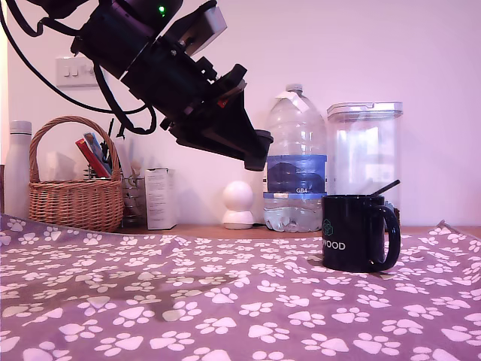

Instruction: Pick up the coffee capsules from the table one by one and drop them inside the nearest coffee cup

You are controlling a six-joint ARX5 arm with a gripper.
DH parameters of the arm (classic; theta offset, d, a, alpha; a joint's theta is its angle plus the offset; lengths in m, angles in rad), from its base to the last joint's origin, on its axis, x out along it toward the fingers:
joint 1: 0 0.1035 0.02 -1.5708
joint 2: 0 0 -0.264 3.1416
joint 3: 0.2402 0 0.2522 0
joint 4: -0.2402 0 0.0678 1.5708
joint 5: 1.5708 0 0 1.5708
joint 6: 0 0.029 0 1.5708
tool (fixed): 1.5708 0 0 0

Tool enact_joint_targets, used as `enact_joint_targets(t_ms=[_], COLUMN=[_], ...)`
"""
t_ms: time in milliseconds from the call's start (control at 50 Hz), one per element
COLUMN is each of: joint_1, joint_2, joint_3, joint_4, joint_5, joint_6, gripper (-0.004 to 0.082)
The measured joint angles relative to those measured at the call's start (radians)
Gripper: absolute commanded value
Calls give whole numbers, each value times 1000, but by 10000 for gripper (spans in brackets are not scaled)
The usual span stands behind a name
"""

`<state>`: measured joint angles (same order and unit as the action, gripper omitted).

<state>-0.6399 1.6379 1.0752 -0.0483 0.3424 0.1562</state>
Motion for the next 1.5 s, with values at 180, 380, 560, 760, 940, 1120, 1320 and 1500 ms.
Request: enact_joint_targets(t_ms=[180, 380, 560, 760, 940, 1120, 1320, 1500], joint_1=[0, -6, -28, -42, -60, -84, -98, -106], joint_2=[-3, -5, -5, -3, 99, 211, 337, 449], joint_3=[0, 0, 0, 8, 180, 389, 639, 848], joint_4=[19, 74, 193, 246, 191, 25, -198, -399], joint_5=[-4, -4, -5, -4, -5, -4, -4, -11], joint_6=[-18, -18, -18, -20, -21, -21, -21, -21], gripper=[198, 198, 198, 198, 198, 198, 198, 199])
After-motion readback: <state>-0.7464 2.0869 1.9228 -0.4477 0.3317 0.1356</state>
